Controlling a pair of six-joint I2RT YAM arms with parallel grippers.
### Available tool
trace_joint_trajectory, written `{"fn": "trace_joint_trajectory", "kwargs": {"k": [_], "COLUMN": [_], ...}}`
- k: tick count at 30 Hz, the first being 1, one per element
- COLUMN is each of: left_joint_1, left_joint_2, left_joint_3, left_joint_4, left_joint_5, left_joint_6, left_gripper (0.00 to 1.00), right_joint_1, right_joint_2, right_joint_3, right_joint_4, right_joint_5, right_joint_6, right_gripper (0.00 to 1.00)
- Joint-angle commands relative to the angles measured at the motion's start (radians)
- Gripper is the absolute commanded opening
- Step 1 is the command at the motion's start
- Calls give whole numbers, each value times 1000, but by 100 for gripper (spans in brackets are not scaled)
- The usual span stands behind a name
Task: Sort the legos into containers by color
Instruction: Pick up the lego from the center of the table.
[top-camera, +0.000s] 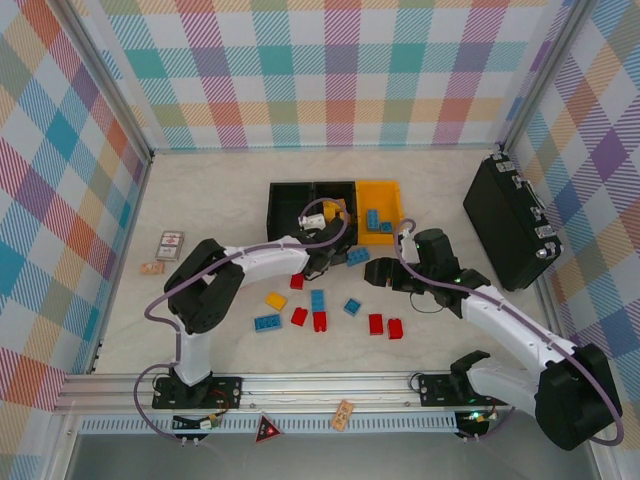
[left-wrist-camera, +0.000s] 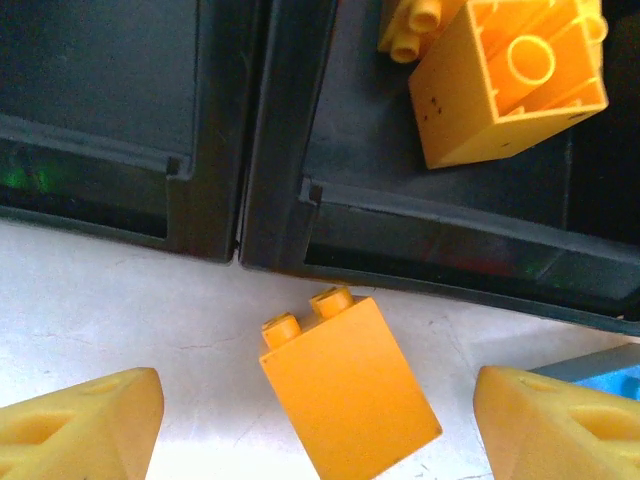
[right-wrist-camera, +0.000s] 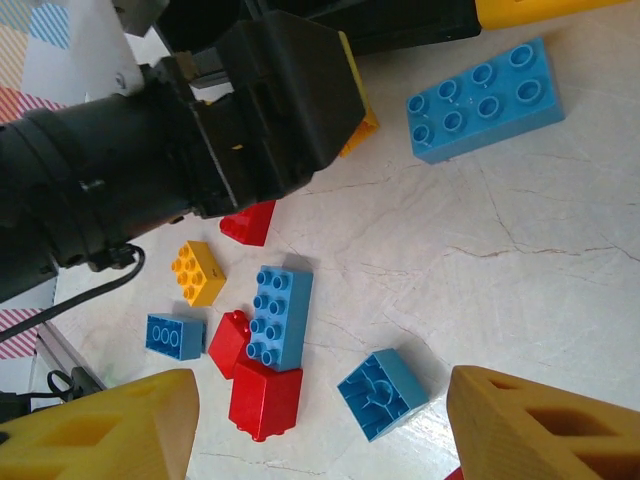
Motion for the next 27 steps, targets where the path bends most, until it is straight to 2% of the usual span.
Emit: {"fn": "trace_joint_trajectory", "kwargs": {"k": [1, 5, 12, 18, 27], "left_joint_1": [-21, -21, -21, -21, -21], "left_joint_2": [25, 54, 93, 104, 78], "left_joint_3": [47, 71, 111, 112, 87], "left_joint_4": [-7, -18, -74, -91, -88], "left_joint_5": [-48, -60, -66, -50, -32], "left_joint_6": [-16, -13, -32, -33, -5], "left_gripper": [81, 79, 66, 61, 32], "right_joint_1": [-7, -5, -7, -7, -7], "right_joint_2": [-8, 1, -6, -14, -40], "right_joint_3": [-1, 6, 8, -2, -13], "right_joint_4": [-7, -9, -23, -19, -23], "right_joint_5": [10, 11, 23, 28, 44], "right_joint_6": [-19, -24, -31, -24, -20], "right_gripper": [67, 67, 67, 67, 67]}}
